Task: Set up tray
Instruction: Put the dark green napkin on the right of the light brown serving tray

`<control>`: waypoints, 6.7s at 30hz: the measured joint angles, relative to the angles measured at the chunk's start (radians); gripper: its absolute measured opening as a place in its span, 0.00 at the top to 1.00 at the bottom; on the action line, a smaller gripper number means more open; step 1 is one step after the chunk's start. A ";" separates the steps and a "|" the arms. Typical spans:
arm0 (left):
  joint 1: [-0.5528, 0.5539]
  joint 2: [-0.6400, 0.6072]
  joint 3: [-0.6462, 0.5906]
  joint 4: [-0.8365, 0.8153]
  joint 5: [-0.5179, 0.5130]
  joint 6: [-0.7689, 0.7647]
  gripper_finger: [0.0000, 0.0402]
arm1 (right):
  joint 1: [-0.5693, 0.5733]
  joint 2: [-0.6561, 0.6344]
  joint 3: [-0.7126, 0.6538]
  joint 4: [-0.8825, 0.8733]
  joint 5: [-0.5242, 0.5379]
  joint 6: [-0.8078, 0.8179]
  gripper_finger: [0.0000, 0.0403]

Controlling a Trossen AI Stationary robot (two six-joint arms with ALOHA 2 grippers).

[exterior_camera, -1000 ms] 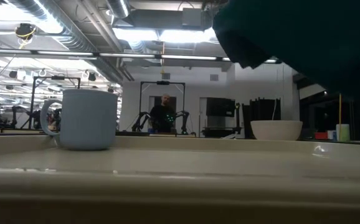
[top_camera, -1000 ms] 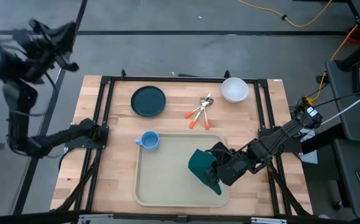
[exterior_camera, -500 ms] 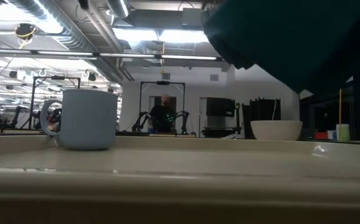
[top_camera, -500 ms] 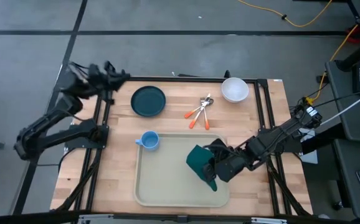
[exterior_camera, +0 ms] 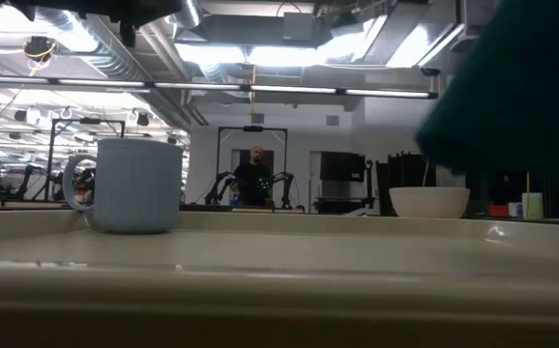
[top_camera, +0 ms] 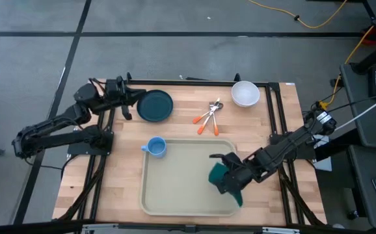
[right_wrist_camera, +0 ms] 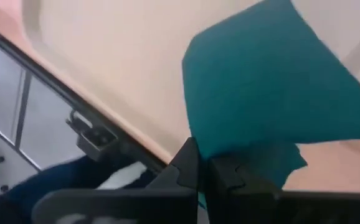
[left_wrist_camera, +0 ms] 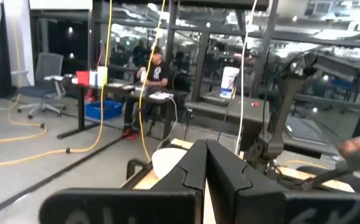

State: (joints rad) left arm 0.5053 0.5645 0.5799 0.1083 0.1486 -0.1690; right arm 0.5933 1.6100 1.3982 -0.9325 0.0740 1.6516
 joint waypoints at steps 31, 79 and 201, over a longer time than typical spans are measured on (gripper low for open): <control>0.000 -0.088 0.001 0.012 0.006 -0.027 0.99 | 0.072 0.000 -0.458 0.801 0.239 0.097 0.98; 0.000 -0.110 0.001 -0.020 -0.009 -0.028 1.00 | 0.090 0.106 -0.621 0.900 0.282 0.254 0.98; 0.001 -0.112 0.001 0.001 0.002 -0.030 0.99 | -0.239 -0.070 -0.490 0.537 -0.105 -0.595 1.00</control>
State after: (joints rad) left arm 0.5060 0.4530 0.5808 0.1089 0.1505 -0.1986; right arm 0.3542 1.5401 0.9077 -0.3958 -0.0314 1.0571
